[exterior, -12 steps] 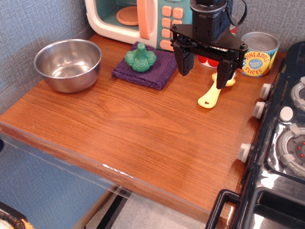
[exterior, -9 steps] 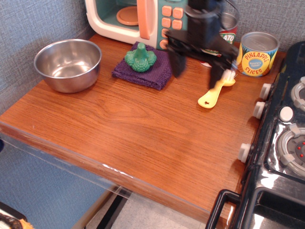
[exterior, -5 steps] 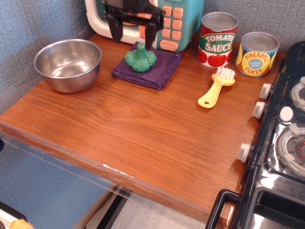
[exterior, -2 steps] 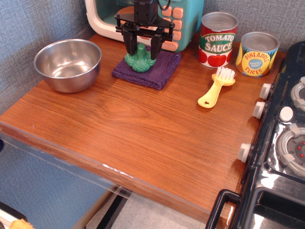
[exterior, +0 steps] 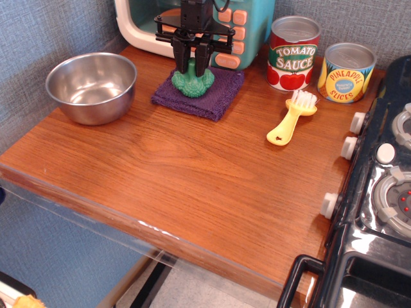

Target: Move broccoli to the far right lower corner of table.

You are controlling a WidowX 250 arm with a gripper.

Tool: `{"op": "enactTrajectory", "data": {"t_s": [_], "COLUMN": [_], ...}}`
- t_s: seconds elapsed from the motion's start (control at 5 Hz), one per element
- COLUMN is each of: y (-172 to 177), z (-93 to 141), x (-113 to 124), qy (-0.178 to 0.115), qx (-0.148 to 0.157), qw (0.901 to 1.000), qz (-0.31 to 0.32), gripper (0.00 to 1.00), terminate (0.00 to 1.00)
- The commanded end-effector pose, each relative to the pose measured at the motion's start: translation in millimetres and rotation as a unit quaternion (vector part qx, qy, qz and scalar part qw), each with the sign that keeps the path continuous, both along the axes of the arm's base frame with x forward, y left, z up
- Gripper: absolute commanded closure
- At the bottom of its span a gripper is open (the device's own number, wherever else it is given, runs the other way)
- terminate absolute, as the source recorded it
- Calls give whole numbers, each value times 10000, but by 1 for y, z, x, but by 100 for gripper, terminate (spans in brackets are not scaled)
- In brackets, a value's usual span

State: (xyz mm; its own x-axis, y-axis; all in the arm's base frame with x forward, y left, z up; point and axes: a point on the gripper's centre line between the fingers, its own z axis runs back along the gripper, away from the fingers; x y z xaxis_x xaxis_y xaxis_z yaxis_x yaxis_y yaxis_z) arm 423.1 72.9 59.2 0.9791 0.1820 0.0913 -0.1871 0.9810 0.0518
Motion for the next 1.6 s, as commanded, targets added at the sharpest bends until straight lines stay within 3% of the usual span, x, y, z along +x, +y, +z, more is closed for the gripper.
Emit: {"op": "enactTrajectory", "data": {"t_s": [0.0, 0.2, 0.4, 0.6, 1.0, 1.4], "y": [-42, -90, -137, -161, -184, -192], "z": [82, 87, 76, 63, 35, 12], "x": [-11, -36, -71, -101, -157, -180], "qy": [-1137, -1232, -1061, -862, -335, 126], "qx": [-53, -135, -197, -241, -397, -423], "qw": [9906, 9825, 9737, 9684, 9609, 9582], "qz": [-758, -1391, -2006, -2328, -2719, -2828], "gripper": [100, 100, 100, 100, 100, 100], "terminate": [0, 0, 0, 0, 0, 0]}}
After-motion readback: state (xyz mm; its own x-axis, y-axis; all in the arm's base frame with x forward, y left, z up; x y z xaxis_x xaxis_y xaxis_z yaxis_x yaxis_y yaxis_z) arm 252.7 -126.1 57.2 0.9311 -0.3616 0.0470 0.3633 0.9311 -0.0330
